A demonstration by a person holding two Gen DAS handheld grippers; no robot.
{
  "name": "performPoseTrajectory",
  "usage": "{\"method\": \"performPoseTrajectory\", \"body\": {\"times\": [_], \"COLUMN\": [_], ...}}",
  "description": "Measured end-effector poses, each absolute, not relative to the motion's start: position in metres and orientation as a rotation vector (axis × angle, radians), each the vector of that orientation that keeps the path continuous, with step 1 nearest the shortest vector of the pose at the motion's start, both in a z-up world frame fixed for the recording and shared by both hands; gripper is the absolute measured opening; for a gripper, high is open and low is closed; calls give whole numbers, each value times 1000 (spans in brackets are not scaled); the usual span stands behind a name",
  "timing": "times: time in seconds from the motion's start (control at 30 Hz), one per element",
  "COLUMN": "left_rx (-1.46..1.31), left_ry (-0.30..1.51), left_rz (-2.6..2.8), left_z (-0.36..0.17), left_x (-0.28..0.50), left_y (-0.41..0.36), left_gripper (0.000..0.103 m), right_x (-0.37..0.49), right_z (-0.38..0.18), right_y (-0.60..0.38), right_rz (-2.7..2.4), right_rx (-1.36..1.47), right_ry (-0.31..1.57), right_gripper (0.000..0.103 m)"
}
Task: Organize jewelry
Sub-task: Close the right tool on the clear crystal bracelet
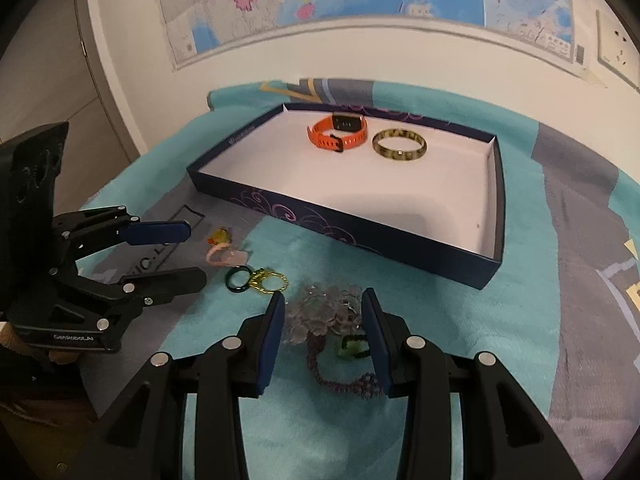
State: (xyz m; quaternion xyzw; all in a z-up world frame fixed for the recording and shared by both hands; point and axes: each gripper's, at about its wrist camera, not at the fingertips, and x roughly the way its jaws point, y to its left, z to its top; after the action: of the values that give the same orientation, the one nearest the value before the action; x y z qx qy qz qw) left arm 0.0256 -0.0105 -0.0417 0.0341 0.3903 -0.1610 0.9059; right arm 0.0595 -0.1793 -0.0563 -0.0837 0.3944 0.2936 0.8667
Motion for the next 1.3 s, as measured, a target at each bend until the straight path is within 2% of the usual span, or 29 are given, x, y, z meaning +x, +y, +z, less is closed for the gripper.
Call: {"method": "performPoseTrajectory", "body": {"times": [0.13,0.27,0.33,0.47,0.53,0.6,0.67,1.17,1.3], "left_rx": [61,65,68,67,64,63,68,105,120], "left_ry": [819,822,823,825,827,826,822,798,803], "left_rz": [-350,-354,-355,-355,-353,-353,-354,-381,-386], "left_z": [-46,-48,-48,-48,-49,-49,-49,-42,-44], "left_x": [29,31,31,32,32,32,32,32,37], "left_y": [-11,-12,-13,-13,-13,-12,-13,-17,-21], "left_gripper": [43,38,37,37,37,37,37,30,17], "right_x": [69,75,77,78,77,77,77,75,74], "right_z": [-60,-65,-66,-66,-66,-66,-64,-34,-32], "right_y": [-175,-168,-165,-162,-163,-164,-167,-196,-199], "right_rz": [611,612,624,643,644,647,655,694,686], "right_rx": [-205,-229,-238,-244,-243,-235,-209,-3,11], "right_ry": [849,871,877,875,871,867,867,791,785], "right_gripper": [51,50,46,29,28,19,15,13,13]}}
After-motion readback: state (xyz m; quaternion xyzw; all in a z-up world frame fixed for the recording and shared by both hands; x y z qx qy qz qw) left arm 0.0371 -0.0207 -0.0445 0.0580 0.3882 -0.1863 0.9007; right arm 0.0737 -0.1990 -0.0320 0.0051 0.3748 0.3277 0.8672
